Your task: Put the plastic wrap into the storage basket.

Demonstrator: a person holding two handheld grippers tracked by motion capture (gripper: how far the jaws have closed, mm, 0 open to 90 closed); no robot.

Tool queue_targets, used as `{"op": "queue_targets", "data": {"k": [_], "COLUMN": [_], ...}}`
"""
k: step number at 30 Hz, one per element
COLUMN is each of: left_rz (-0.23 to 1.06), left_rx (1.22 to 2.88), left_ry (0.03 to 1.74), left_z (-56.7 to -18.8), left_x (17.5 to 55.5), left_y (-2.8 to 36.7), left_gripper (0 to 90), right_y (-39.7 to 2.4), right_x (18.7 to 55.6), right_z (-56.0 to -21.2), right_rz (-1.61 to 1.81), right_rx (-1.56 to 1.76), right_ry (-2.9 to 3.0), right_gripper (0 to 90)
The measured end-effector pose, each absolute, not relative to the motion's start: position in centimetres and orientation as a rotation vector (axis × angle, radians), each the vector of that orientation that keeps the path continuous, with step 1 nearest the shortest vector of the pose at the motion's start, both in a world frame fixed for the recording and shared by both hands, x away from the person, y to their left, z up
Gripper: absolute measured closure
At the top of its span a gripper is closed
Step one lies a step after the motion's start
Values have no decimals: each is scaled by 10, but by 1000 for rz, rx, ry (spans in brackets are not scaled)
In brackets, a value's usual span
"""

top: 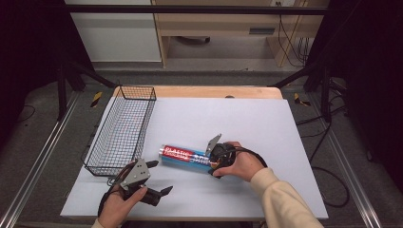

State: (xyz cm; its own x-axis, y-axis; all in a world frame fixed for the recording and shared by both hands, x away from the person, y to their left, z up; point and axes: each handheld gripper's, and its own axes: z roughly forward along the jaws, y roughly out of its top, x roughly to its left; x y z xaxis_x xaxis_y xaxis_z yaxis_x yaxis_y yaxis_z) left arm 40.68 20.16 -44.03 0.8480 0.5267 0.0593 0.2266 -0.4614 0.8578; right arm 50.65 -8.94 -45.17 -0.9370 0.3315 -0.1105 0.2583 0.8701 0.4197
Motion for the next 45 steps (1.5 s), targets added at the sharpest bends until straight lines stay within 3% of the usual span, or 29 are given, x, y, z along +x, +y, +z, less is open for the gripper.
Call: {"op": "queue_targets", "data": {"k": [16, 19, 26, 45], "left_rz": [466, 553, 585, 669], "left_rx": [2126, 2187, 2277, 2486], "left_ry": [453, 363, 203, -83], "left_z": [-423, -403, -379, -374], "left_x": [414, 427, 455, 495], "left_y": [190, 182, 158, 93], "left_gripper": [38, 38, 43, 89], "right_y": [-92, -100, -110, -111], "right_x": [496, 495, 494, 493], "right_z": [-448, -431, -400, -359], "right_rz": [617, 621, 535, 417], "right_rx": [363, 343, 262, 122], "right_ry": [2777, 2749, 2720, 2699], "right_gripper": [317, 317, 316, 317]}}
